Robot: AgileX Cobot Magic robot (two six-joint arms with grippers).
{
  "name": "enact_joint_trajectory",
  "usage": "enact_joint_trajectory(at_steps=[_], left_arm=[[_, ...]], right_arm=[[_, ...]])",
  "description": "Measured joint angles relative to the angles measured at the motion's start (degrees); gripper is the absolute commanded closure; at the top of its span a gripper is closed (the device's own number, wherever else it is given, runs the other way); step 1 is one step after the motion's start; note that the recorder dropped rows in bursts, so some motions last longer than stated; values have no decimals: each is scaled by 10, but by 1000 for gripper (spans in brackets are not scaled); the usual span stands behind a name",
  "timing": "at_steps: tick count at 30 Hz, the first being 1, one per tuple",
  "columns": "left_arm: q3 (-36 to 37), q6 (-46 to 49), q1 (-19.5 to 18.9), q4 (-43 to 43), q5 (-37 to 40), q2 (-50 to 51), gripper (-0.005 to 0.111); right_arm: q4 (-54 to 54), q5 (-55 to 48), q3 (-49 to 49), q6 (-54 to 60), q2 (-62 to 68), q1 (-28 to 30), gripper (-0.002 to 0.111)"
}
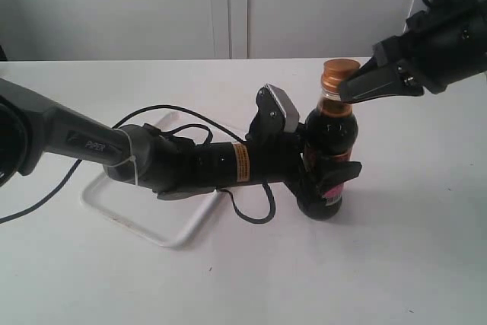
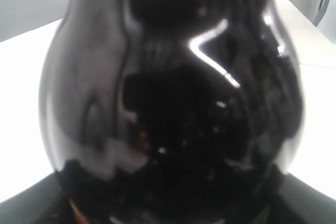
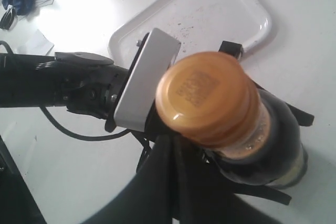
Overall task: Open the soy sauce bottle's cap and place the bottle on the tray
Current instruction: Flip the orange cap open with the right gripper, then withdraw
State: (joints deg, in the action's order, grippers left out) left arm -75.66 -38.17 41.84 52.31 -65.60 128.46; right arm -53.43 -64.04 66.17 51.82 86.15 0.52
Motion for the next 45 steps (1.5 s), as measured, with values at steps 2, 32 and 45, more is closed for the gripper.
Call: enact_joint_trajectory(at_steps=[2, 32, 45], left_arm=[[0, 0, 0, -1, 0, 0, 107], [-2, 14, 0, 33, 27, -6, 107], [-2, 14, 0, 36, 27, -8, 107]], right_arm=[[0, 2, 0, 0, 0, 0, 108], [-17, 198, 53, -13, -3, 0, 108], [161, 245, 53, -50, -3, 0, 108]])
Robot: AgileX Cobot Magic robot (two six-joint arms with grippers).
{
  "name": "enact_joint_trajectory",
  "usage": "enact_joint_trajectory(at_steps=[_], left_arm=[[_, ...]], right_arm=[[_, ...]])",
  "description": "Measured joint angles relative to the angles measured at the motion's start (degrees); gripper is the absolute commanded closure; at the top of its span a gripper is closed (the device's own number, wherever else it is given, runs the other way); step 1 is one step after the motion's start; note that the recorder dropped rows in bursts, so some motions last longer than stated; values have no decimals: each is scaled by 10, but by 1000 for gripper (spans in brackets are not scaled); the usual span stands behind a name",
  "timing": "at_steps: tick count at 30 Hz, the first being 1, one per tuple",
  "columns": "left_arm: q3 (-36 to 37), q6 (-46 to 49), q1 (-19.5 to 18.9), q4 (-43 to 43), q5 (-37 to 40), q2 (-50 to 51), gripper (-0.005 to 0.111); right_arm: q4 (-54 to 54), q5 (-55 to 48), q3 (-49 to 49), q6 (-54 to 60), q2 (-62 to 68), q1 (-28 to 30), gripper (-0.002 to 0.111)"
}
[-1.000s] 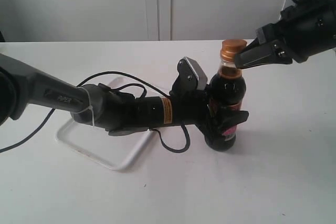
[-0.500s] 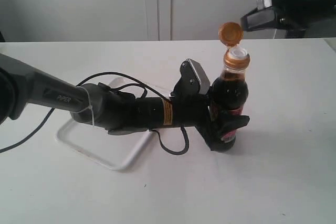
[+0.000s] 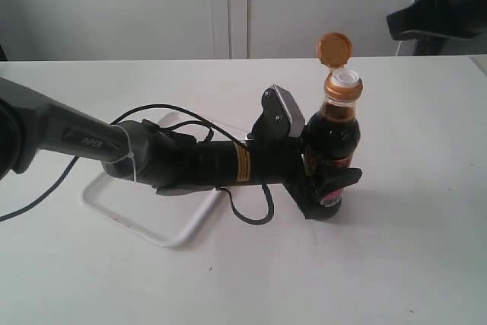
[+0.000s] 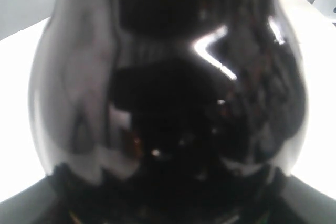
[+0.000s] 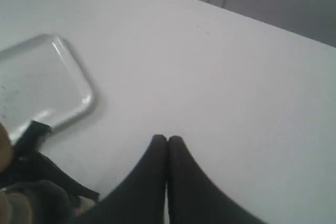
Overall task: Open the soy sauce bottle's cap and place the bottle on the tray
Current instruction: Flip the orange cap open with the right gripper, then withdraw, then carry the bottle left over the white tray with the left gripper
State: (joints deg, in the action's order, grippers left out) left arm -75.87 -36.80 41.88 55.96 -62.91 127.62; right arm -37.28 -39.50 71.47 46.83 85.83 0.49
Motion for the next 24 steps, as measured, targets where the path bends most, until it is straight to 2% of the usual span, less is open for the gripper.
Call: enact_joint_trajectory(at_steps=[10, 24], left_arm=[[0, -9, 1, 24, 47, -24, 107], [6, -26, 1, 47, 117, -79, 107]], right_arm=[[250, 24, 0, -223, -23, 0, 108], [268, 111, -101, -282, -114, 0, 108]])
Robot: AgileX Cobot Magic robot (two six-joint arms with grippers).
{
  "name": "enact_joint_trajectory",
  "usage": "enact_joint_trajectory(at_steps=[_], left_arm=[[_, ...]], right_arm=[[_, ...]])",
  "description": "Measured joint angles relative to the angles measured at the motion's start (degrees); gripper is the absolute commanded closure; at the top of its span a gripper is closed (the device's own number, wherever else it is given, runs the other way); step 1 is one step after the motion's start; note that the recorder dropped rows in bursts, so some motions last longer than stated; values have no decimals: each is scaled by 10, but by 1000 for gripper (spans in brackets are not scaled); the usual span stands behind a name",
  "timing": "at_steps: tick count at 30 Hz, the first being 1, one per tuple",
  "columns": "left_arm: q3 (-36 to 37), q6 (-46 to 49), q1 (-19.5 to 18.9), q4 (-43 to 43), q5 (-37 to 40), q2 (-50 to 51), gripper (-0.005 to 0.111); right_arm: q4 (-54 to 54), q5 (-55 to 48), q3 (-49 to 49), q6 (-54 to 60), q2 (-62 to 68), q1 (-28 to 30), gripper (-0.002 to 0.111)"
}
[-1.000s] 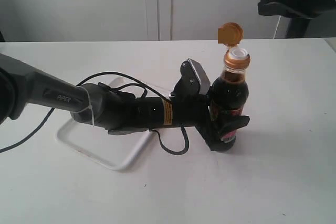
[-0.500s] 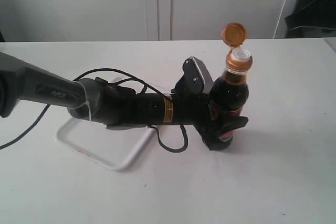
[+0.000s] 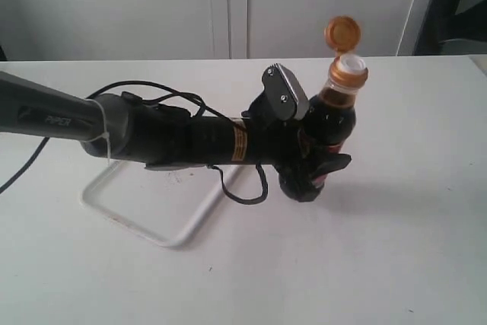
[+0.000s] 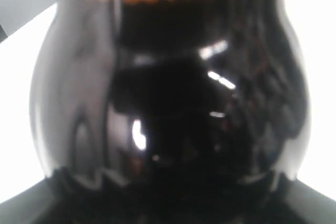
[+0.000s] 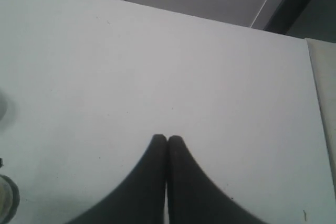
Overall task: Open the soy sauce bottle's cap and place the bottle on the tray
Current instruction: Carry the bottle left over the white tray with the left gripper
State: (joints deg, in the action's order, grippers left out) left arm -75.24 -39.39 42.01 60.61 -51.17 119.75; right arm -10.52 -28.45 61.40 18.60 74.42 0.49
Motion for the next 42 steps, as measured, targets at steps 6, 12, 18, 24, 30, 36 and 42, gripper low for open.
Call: enact_joint_trajectory(at_steps=[6, 12, 18, 24, 30, 36, 42], left_arm=[[7, -9, 0, -11, -22, -38, 107], [49, 13, -1, -40, -42, -71, 107], [92, 31, -22, -49, -43, -101, 107], [141, 35, -70, -79, -112, -126, 107], [180, 35, -118, -100, -135, -139, 107], [205, 35, -150, -101, -133, -139, 107], [219, 35, -180, -101, -133, -143, 107]], right_arm=[[0, 31, -49, -5, 0, 0, 108], [-30, 63, -82, -6, -1, 0, 108], [-69, 109, -117, -6, -1, -5, 108], [-73, 140, -138, -6, -1, -31, 108], [-73, 145, -138, -6, -1, -60, 108], [-73, 152, -144, 5, -1, -95, 108], [-73, 188, -180, 14, -1, -116, 108]])
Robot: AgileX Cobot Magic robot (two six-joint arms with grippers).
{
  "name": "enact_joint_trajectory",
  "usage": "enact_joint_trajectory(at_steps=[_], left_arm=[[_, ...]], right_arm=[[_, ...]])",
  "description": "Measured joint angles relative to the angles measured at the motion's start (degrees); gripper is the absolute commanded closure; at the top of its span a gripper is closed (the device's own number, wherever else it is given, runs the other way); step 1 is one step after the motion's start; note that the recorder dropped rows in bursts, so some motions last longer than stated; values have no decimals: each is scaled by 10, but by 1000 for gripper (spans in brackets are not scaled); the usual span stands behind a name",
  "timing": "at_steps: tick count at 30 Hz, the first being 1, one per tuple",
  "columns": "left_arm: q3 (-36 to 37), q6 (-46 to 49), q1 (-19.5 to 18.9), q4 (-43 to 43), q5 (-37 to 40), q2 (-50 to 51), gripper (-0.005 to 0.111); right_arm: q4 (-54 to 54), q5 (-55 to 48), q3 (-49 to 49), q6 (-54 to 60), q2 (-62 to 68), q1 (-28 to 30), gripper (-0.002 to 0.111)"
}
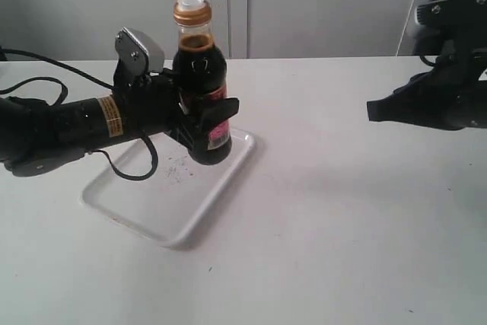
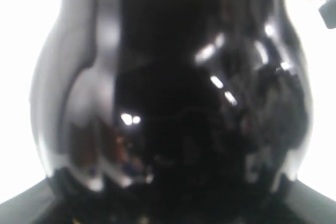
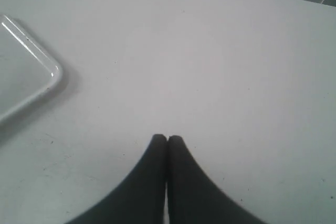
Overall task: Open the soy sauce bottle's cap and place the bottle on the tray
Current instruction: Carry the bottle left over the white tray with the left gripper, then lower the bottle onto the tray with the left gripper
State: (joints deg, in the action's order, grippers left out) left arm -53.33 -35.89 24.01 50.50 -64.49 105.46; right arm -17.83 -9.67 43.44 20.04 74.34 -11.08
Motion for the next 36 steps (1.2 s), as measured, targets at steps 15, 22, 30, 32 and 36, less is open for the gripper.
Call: enact_joint_trajectory(at_steps=[15, 22, 30, 32, 36], left_arm=[[41, 0, -56, 0, -3, -5, 107], [50, 9, -56, 9, -3, -5, 107], [50, 21, -56, 9, -3, -5, 107], [50, 25, -56, 6, -3, -5, 107], [50, 34, -56, 0, -2, -5, 107]], right_arm=[[0, 27, -43, 30, 17, -3, 108], [0, 42, -46, 34, 52, -3, 108], [0, 57, -46, 35, 71, -3, 108], [0, 59, -46, 35, 71, -3, 108], [0, 59, -46, 35, 71, -3, 108]])
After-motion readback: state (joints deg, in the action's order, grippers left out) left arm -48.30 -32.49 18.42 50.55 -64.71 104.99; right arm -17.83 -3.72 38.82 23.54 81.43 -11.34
